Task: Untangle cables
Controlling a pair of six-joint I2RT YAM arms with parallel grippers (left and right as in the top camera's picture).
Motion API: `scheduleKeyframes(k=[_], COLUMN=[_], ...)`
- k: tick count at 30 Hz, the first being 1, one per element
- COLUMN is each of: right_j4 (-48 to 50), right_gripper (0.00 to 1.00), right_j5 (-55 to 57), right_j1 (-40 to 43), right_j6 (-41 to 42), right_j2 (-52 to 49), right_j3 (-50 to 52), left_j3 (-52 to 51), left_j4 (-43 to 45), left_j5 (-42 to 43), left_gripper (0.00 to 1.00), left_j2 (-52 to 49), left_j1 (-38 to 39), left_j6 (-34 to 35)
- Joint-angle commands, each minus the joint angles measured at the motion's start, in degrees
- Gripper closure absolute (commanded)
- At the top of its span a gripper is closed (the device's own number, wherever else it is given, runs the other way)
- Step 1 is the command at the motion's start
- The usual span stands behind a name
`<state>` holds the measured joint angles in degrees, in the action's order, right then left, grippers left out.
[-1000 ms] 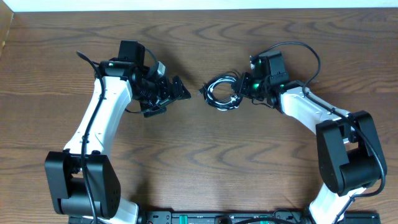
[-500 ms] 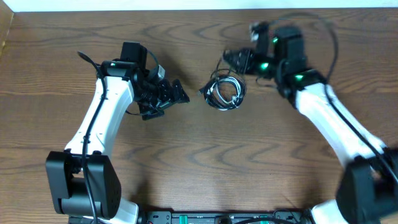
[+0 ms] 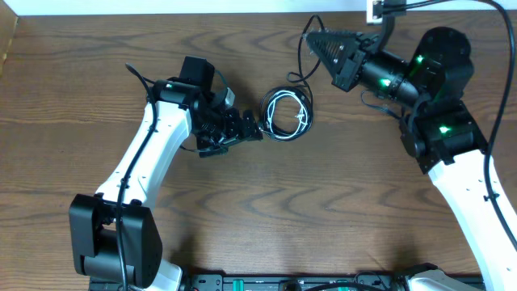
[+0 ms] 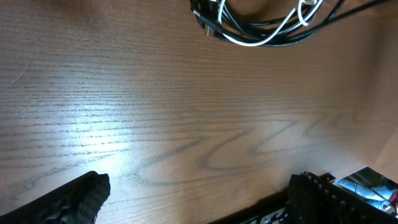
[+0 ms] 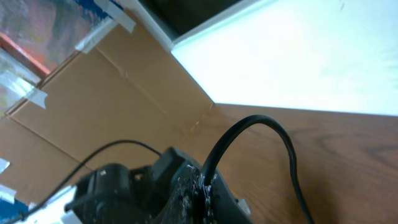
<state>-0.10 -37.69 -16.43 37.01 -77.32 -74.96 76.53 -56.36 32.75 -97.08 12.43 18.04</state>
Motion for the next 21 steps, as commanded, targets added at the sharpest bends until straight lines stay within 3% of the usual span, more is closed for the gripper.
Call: scheduleKeyframes(k=[1, 14, 21], right_j4=[0.0, -0.8, -8.2], right_gripper=[0.99, 0.99, 0.99], right_j5=[1.3, 7.6, 7.6], right_j1=[1.1, 1.8, -0.8], right_j6=[1.4, 1.5, 1.0], right_j2=[1.7, 1.7, -0.2], right_j3=[-6.0, -25.1, -25.2], left_j3=[0.4, 0.4, 0.4], left_j4=[0.1, 2.6, 2.6], left_j5=[-2.2, -2.4, -1.2], left_gripper=[0.02, 0.02, 0.02], left_j2=[-0.1, -0.1, -0.1], left_j1=[0.7, 0.9, 1.6], left_j6=[0.1, 1.4, 3.5])
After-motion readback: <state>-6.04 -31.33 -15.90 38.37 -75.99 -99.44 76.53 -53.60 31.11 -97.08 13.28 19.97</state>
